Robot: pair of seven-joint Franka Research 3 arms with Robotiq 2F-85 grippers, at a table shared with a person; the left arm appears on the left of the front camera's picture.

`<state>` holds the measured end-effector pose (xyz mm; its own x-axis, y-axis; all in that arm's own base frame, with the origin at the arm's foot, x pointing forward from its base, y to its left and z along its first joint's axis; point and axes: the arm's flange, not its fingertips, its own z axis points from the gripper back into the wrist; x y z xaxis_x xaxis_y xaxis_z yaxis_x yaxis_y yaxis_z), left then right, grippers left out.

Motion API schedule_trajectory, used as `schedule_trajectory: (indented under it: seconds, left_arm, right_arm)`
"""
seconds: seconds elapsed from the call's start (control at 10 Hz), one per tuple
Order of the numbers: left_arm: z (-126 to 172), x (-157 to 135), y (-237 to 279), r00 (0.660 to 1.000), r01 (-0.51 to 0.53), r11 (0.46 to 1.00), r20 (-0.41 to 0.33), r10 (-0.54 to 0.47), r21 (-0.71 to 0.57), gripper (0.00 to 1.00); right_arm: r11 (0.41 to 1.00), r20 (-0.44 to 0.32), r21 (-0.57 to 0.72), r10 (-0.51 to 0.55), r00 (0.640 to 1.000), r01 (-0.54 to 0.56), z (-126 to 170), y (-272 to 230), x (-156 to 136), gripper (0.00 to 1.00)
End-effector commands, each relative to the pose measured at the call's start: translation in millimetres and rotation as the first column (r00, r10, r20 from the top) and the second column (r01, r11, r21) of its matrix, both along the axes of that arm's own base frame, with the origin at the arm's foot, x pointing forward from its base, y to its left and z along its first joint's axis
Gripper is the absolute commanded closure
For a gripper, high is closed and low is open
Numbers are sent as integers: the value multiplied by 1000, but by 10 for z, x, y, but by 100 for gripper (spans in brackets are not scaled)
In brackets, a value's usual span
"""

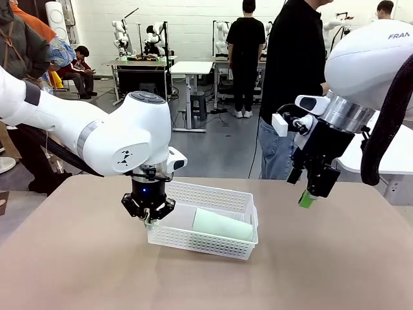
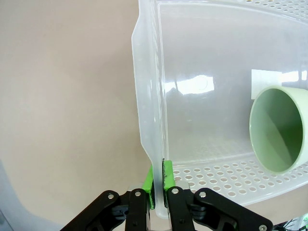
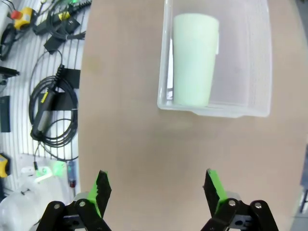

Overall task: Clean and organize the cups into the basket.
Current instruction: Pick up the Organizing basket and move it to the center of the table, then pick up the Reusable plastic cup from the right side of the table and place it inside the Organizing basket.

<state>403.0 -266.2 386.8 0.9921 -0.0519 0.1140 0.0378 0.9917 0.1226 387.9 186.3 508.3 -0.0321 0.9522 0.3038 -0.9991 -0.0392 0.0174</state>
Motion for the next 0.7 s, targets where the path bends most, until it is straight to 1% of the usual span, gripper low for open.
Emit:
schedule_trajectory:
  seconds: [0.0, 0.4, 0.5, 0.6]
  left_arm:
    - [3, -21, 30, 1000, 6, 1000, 9, -6, 7, 100]
    - [3, -21, 30, 1000, 6, 1000, 9, -6, 7, 100]
    - [3, -21, 30, 1000, 6, 1000, 9, -6, 7, 100]
    - [3, -21, 30, 1000, 6, 1000, 9, -6, 7, 100]
  right_arm:
    - [1000, 23, -3, 14, 1000, -14, -6, 158, 32, 0]
    - [1000, 23, -3, 14, 1000, -14, -6, 158, 32, 0]
    - [1000, 15, 3, 27, 1000, -27, -8, 143, -19, 0]
    - [979, -56, 184, 100, 993, -89, 58, -154, 7, 0]
